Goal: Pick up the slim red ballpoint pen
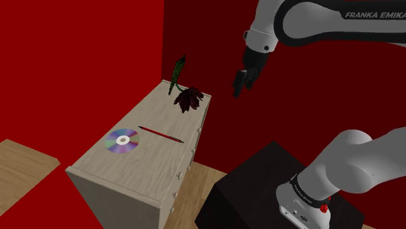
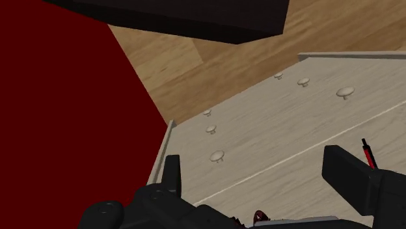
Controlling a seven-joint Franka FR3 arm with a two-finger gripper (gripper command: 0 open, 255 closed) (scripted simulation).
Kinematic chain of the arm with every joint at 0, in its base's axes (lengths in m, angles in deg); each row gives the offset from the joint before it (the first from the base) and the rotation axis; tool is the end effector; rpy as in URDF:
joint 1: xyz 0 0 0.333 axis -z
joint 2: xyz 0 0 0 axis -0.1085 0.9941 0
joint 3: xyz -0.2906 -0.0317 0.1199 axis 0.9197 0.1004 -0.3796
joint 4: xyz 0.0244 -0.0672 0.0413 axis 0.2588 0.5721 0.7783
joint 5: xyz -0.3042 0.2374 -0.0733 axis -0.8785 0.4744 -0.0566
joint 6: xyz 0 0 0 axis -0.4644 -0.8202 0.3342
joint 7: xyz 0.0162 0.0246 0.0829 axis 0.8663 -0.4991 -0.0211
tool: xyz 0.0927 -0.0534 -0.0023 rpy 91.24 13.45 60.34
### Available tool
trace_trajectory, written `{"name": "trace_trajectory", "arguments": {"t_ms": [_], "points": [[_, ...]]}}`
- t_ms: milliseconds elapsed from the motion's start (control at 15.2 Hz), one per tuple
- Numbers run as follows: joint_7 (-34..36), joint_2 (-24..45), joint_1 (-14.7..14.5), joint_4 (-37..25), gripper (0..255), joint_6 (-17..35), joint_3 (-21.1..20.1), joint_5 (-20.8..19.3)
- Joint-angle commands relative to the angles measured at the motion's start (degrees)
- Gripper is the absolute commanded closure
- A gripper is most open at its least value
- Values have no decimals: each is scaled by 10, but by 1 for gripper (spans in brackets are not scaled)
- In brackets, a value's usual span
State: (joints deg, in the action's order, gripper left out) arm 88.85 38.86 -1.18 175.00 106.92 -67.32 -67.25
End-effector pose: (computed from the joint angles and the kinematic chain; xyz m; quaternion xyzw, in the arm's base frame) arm 0.3769 0.1322 0.5251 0.9957 0.0908 -0.0144 0.0151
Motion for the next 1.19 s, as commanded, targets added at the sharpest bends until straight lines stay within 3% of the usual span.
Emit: {"name": "trace_trajectory", "arguments": {"t_ms": [0,594,1122], "points": [[-1,30,-11,-8,0,23,-15,3],[-4,166,-53,-41,0,123,-79,-4],[9,299,-92,-96,0,191,-130,-46]]}}
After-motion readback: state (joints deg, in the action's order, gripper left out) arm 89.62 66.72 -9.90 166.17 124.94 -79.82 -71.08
